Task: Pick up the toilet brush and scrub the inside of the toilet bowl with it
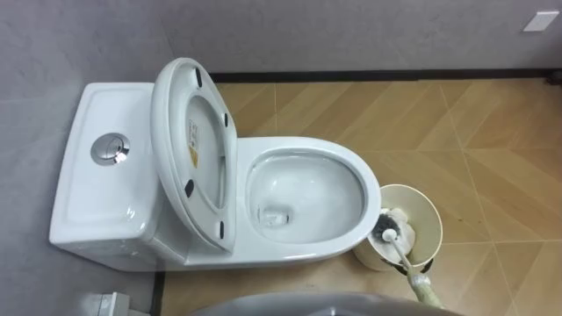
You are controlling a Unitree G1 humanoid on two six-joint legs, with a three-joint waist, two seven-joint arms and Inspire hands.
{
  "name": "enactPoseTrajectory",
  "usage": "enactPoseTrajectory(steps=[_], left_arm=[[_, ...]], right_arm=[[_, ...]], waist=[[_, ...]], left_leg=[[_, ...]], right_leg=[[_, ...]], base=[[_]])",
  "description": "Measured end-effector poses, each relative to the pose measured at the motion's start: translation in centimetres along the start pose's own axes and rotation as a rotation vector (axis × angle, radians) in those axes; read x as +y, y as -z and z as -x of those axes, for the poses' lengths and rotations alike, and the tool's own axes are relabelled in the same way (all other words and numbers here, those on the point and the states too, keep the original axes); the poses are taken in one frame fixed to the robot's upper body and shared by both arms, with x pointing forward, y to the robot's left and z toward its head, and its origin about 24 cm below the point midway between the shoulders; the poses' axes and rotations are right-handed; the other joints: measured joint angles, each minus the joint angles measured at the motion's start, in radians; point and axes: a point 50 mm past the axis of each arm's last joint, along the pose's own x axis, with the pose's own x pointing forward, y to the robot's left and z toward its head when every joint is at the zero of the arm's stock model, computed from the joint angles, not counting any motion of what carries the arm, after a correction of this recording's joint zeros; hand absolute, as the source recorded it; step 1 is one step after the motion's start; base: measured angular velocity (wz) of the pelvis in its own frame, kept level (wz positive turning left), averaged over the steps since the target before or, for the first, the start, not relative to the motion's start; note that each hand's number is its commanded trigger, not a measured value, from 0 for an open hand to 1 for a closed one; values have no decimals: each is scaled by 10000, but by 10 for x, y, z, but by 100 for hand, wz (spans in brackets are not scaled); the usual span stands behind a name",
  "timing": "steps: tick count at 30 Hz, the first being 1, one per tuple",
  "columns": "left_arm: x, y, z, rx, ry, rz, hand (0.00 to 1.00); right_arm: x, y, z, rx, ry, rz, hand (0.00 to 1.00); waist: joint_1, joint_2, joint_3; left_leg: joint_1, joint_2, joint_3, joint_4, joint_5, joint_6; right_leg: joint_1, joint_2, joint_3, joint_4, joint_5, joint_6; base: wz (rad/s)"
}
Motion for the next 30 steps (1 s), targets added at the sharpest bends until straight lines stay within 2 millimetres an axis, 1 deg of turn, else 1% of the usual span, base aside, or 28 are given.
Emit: enactPoseTrajectory(steps=[10, 14, 16, 20, 25, 30], left_arm=[[0, -3, 0, -105, -9, -154, 0], [1, -5, 0, -199, -50, -206, 0], [1, -2, 1, -154, -55, -168, 0], [2, -3, 1, -187, -134, -163, 0], [4, -4, 1, -274, -204, -132, 0], [6, -8, 2, -605, -316, -46, 0]], right_arm=[[-3, -3, 0, -115, 251, -114, 0], [-4, -3, 0, -191, 604, -501, 0], [-6, -3, 1, -213, 845, -759, 0], [-12, -5, 1, -393, 1533, -1135, 0], [-24, -14, 5, -1016, 2827, -1783, 0], [-37, -21, 9, -1642, 4098, -2541, 0]], waist=[[2, 2, 14], [-48, 1, 12], [-75, 2, 12], [-106, 6, 3], [-140, 94, -12], [-127, 193, -49]], left_leg=[[-28, 3, 10, 0, 0, 0], [-34, 4, 3, 0, 0, 0], [-42, 2, 1, -1, 0, 0], [-42, -4, 1, 0, 0, 0], [-42, -8, 1, 0, 0, 0], [-30, -1, 5, -1, 1, 0]], right_leg=[[-41, 12, -6, -10, 0, 1], [-33, -28, -19, -6, 0, 0], [-34, -20, -17, -7, -1, 0], [-38, 9, -11, -7, -1, 1], [-43, 19, -12, -7, 0, 1], [-40, 32, -15, 6, 5, -4]], base=[[0], [0], [0], [0], [0], [0]])
